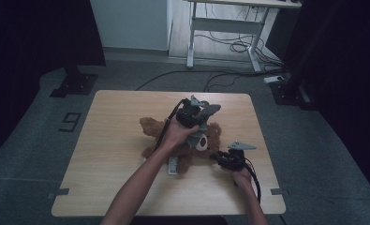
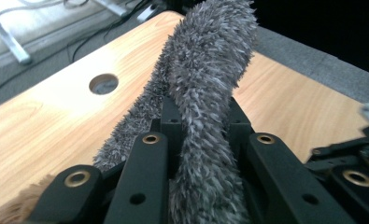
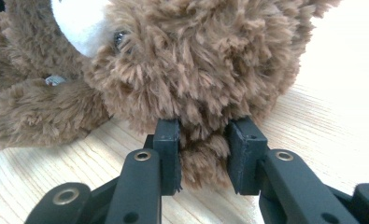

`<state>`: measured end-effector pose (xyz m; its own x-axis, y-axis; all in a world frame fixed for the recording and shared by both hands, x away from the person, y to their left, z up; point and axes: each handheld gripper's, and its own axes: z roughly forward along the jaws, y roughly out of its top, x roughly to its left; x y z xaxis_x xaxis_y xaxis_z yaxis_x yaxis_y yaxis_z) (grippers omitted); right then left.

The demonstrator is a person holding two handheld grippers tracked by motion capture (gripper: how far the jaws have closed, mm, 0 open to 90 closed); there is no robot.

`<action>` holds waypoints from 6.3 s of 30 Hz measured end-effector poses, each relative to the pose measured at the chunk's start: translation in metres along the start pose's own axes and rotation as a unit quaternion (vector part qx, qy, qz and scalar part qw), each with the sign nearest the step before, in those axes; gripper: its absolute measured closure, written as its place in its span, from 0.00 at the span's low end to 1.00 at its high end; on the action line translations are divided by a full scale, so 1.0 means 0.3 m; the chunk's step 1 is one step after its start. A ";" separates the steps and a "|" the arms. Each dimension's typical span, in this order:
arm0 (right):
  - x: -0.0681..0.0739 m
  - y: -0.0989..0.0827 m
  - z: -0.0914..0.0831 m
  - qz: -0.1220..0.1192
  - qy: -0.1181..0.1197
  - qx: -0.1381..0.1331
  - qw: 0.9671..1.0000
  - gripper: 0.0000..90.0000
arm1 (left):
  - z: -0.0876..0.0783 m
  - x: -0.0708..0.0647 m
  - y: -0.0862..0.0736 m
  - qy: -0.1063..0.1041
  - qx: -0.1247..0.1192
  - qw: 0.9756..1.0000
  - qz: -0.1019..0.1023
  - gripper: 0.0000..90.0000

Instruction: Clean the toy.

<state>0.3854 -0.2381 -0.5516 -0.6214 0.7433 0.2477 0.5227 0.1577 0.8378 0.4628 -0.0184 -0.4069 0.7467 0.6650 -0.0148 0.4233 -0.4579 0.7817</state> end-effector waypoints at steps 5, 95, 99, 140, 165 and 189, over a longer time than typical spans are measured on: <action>0.000 0.000 0.001 -0.002 0.000 0.004 1.000 0.76 | 0.103 -0.036 -0.062 -0.034 0.035 0.999 0.004 0.84; -0.028 -0.002 -0.015 0.028 0.011 -0.007 1.000 0.81 | -0.169 0.002 -0.360 0.045 -0.034 0.998 -0.002 0.84; -0.028 -0.003 -0.015 0.029 0.011 -0.007 0.999 0.81 | -0.226 0.046 -0.386 0.056 -0.044 0.997 -0.017 0.84; 0.000 0.008 0.027 0.023 0.009 0.023 0.999 0.47 | -0.307 0.222 -0.645 0.083 -0.033 0.989 -0.119 0.85; 0.004 0.006 0.024 0.011 0.016 0.034 0.999 0.78 | -0.236 0.023 -0.306 0.002 -0.091 0.995 -0.051 0.84; -0.002 0.007 0.022 0.012 0.026 0.039 0.999 0.80 | -0.216 0.060 -0.411 0.041 -0.054 0.996 -0.050 0.84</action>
<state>0.3907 -0.2338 -0.5532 -0.6372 0.7127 0.2933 0.5795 0.1923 0.7919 0.3907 0.0884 -0.4632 0.6564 0.7528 -0.0485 0.4331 -0.3233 0.8414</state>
